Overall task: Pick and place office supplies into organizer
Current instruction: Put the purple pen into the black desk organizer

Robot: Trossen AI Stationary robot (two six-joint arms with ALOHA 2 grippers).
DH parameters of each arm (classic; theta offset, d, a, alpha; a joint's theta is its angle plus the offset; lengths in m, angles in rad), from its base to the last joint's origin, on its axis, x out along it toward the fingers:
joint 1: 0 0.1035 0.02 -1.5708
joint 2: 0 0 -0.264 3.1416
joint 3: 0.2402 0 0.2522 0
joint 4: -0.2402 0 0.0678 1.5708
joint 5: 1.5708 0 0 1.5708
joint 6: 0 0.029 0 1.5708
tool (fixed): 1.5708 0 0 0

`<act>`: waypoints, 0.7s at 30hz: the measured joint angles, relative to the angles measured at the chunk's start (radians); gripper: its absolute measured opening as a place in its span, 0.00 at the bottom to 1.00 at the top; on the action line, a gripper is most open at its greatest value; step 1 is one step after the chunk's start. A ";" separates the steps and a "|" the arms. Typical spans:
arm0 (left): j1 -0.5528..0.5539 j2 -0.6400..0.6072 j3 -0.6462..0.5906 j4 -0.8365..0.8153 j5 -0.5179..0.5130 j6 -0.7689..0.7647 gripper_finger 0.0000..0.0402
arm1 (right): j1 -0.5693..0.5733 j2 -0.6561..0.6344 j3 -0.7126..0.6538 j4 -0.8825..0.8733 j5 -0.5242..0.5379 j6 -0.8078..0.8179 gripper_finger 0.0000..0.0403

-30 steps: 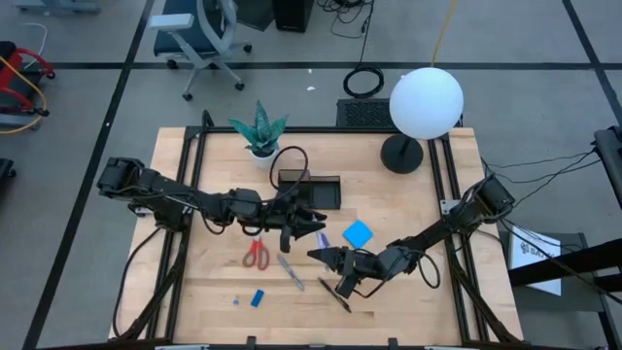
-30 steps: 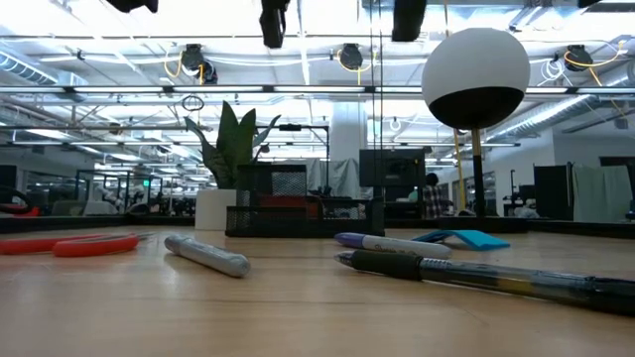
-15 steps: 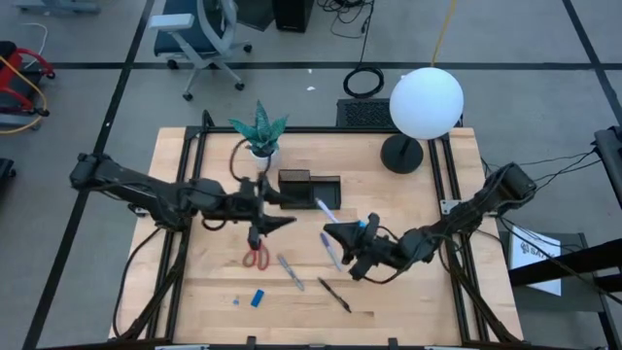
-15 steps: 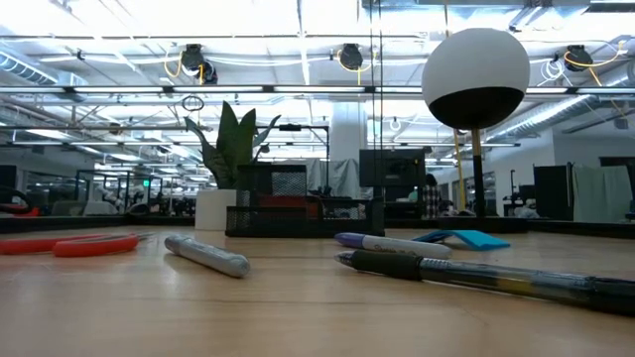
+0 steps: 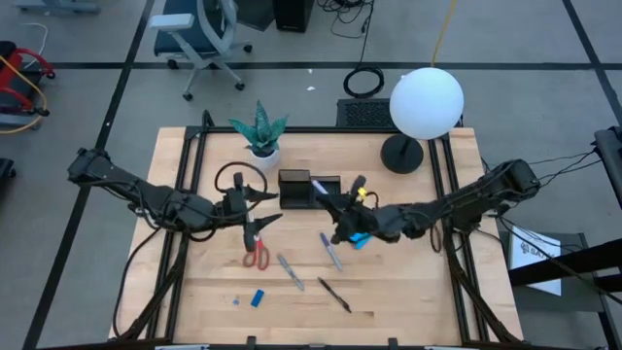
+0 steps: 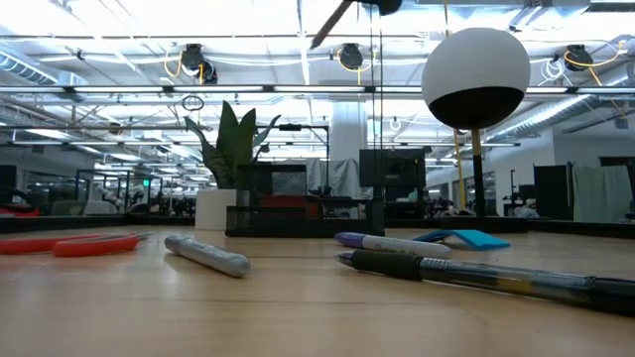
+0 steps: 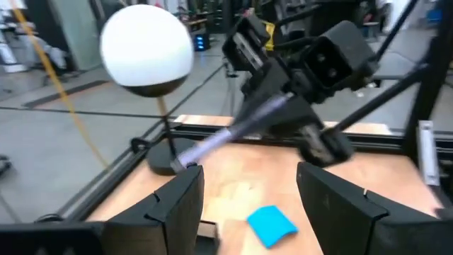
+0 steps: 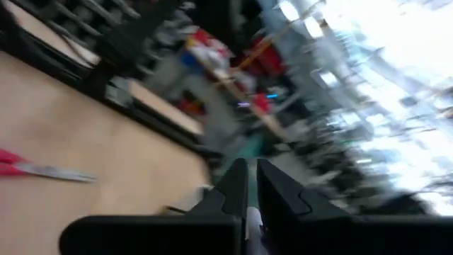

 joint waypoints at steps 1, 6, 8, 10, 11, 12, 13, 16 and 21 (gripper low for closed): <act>-0.004 -0.007 0.000 -0.006 -0.012 0.007 0.58 | -0.017 0.000 0.023 -0.055 -0.036 0.063 0.03; -0.028 -0.041 0.000 -0.051 -0.033 0.016 0.58 | -0.090 0.005 0.117 -0.257 -0.133 0.262 0.03; -0.038 -0.048 -0.001 -0.081 -0.039 0.017 0.58 | -0.113 0.008 0.133 -0.279 -0.161 0.290 0.03; -0.043 -0.058 -0.001 -0.096 -0.040 0.017 0.58 | -0.143 0.008 0.146 -0.296 -0.214 0.335 0.03; -0.046 -0.062 -0.001 -0.102 -0.040 0.017 0.58 | -0.161 0.008 0.150 -0.297 -0.249 0.361 0.03; -0.050 -0.065 -0.001 -0.104 -0.040 0.017 0.58 | -0.180 0.008 0.153 -0.302 -0.275 0.384 0.03; -0.052 -0.067 -0.001 -0.106 -0.040 0.017 0.58 | -0.199 0.008 0.154 -0.310 -0.297 0.403 0.03; -0.059 -0.071 -0.001 -0.106 -0.040 0.022 0.58 | -0.257 0.008 0.154 -0.332 -0.384 0.447 0.03; -0.062 -0.070 -0.001 -0.107 -0.040 0.037 0.58 | -0.349 0.008 0.154 -0.387 -0.503 0.535 0.03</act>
